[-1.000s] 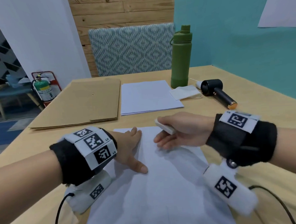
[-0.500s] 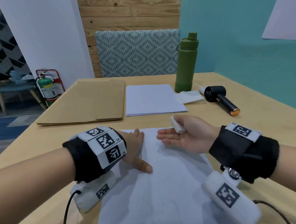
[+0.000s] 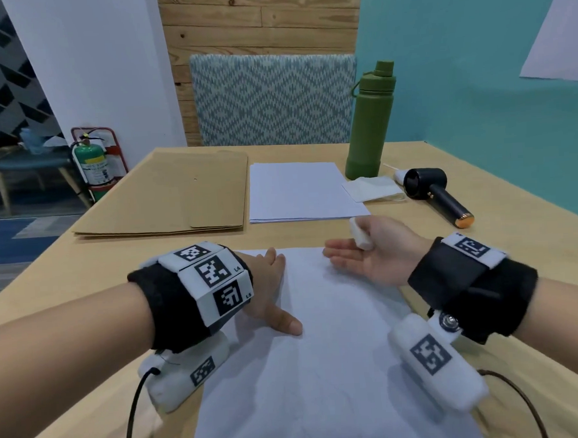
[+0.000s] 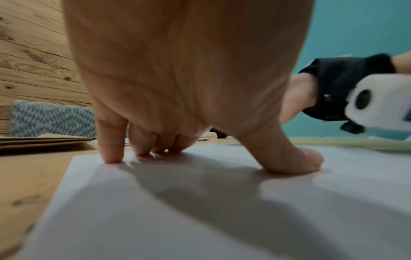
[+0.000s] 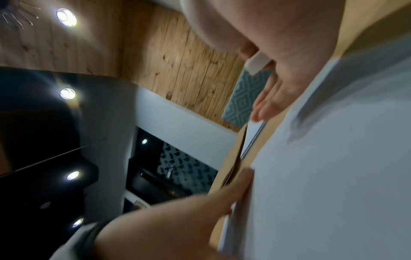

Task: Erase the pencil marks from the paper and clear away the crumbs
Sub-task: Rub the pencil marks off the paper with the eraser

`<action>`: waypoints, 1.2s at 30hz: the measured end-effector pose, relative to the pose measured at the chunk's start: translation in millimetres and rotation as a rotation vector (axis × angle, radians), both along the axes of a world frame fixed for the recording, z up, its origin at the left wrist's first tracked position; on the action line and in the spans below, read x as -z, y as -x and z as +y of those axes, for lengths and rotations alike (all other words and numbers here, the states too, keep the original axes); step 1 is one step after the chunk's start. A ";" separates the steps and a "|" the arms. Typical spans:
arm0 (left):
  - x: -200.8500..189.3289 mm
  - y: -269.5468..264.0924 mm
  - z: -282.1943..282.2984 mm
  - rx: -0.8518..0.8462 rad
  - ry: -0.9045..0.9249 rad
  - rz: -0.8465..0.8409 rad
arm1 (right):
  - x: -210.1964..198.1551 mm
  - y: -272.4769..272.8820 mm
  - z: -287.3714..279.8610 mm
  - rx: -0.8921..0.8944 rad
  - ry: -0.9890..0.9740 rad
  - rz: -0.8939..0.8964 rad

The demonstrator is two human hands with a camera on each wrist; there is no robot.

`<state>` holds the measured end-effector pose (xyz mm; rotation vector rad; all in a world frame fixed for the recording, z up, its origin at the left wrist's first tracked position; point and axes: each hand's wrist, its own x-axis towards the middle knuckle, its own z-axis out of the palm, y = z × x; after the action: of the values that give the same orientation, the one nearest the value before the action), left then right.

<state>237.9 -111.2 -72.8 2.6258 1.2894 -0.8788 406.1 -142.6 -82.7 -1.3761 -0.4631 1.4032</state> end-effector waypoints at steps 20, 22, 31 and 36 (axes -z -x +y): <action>0.9 -1.2 -0.3 -0.022 0.020 0.026 | 3.8 18.1 -18.6 -0.717 0.237 -0.055; 0.0 -1.2 -0.3 -0.021 0.026 0.029 | 3.7 16.1 -15.7 -0.612 0.257 -0.090; 0.9 0.8 1.7 -0.019 0.045 -0.003 | -18.1 -46.9 1.2 0.098 -0.016 -0.279; 2.7 1.6 5.0 -0.021 0.086 -0.006 | -21.8 -46.3 0.8 -0.132 0.012 -0.531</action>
<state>236.2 -106.2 -75.5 2.5428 1.2469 -0.9016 452.3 -141.8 -60.9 -1.7550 -0.9041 1.1306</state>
